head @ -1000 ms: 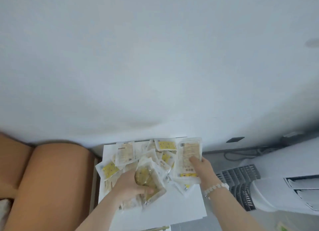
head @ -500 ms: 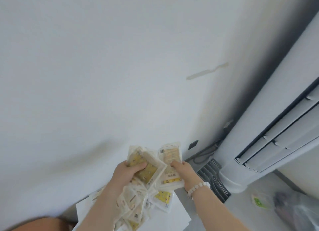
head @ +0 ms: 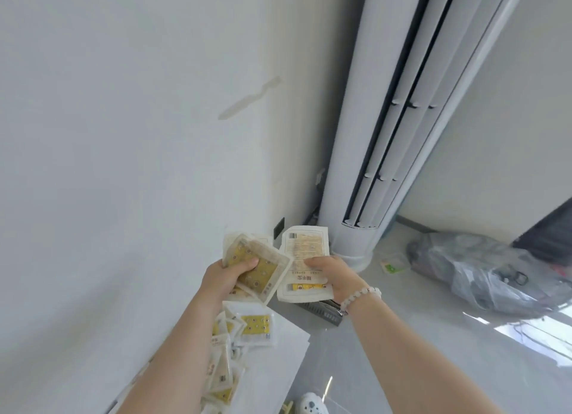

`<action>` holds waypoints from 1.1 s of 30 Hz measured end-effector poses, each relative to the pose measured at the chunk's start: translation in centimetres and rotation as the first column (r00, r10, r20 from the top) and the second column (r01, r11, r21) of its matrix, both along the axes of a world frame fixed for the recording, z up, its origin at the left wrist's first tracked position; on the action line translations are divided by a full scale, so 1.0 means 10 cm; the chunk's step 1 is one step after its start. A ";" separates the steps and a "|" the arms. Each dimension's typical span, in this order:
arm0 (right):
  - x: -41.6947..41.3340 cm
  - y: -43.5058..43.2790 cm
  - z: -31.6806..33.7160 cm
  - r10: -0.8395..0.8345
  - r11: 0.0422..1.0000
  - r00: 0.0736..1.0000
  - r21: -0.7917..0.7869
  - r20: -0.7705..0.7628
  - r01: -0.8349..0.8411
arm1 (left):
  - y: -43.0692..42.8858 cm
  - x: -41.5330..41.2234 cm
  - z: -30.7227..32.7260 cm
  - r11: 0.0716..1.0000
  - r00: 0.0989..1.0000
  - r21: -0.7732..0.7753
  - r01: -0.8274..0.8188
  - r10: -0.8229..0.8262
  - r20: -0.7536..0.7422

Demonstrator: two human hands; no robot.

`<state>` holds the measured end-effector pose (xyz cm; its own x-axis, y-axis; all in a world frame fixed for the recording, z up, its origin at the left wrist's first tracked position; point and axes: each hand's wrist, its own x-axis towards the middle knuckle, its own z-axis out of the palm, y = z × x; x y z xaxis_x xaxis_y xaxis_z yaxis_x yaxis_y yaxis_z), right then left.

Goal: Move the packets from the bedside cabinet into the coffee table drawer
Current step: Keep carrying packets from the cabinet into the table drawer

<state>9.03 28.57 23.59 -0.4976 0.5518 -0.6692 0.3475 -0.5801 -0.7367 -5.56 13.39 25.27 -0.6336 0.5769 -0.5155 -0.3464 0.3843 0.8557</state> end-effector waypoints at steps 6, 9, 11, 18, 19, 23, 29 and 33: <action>0.76 0.09 0.05 -0.158 0.987 0.985 -0.032 -0.063 0.157 | 0.48 0.45 0.00 0.979 0.979 0.008 0.205 -0.205 0.006; 1.11 0.14 0.08 -0.226 0.974 0.973 0.000 -0.037 0.227 | 0.73 0.77 0.05 0.948 0.948 0.009 0.319 -0.319 -0.006; 1.36 0.18 0.12 -0.288 0.957 0.957 0.011 -0.036 0.289 | 0.88 1.00 0.09 0.923 0.923 0.011 0.385 -0.385 -0.019; 2.43 0.34 0.19 -0.499 0.863 0.858 0.014 -0.125 0.504 | 1.40 1.86 0.14 0.831 0.831 -0.014 0.555 -0.556 -0.035; 2.61 0.35 0.20 -0.523 0.848 0.842 0.015 -0.135 0.530 | 1.48 2.03 0.14 0.817 0.816 -0.018 0.576 -0.576 -0.040; 3.43 0.36 0.21 -0.611 0.785 0.781 0.027 -0.131 0.619 | 1.68 2.82 0.20 0.737 0.736 -0.034 0.675 -0.676 -0.031; 4.64 0.31 0.28 -0.741 0.662 0.663 0.051 -0.112 0.748 | 2.01 4.02 0.23 0.599 0.599 -0.018 0.801 -0.801 -0.005; 5.45 0.08 0.27 -0.823 0.556 0.558 0.054 -0.108 0.830 | 2.05 4.93 0.22 0.491 0.492 -0.033 0.870 -0.871 -0.008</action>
